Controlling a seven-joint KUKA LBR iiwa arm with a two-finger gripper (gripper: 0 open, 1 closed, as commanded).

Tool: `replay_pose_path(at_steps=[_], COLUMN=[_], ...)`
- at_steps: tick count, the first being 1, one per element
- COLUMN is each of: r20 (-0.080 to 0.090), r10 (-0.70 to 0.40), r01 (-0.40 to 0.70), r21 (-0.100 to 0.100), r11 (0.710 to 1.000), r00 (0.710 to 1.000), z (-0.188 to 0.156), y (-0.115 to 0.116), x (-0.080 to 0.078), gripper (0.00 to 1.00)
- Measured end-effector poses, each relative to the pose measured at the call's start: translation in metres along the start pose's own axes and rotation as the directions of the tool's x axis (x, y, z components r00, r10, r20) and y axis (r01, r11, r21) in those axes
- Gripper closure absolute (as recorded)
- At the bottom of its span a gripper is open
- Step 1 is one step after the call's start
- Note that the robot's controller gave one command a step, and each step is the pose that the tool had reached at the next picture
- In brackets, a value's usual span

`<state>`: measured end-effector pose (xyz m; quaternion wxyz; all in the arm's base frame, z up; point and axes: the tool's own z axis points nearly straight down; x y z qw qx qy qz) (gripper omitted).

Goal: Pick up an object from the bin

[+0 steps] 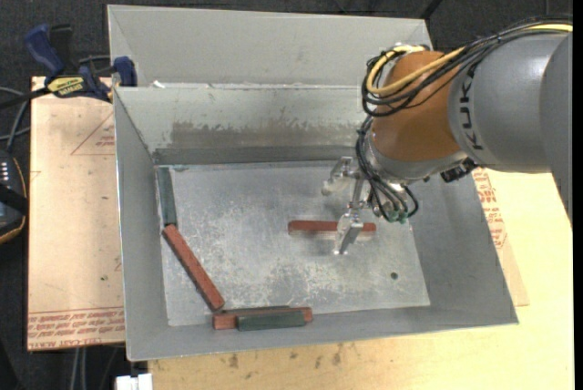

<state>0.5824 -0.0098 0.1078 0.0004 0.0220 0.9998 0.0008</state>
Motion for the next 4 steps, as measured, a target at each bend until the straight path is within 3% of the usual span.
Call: replay_pose_path(at_steps=[1, 2, 4], r20=[0.001, 0.018, 0.017], r10=[-0.009, 0.113, 0.113], r01=[0.009, -0.113, -0.113], r21=[0.001, -0.003, -0.002], r11=[1.0, 0.994, 0.994], r00=[1.0, 0.993, 0.993], z=[0.0285, 0.0281, 0.0264], y=[-0.0028, -0.0022, -0.0021], x=[-0.0011, -0.0018, -0.0019], gripper=[0.0, 1.0, 1.0])
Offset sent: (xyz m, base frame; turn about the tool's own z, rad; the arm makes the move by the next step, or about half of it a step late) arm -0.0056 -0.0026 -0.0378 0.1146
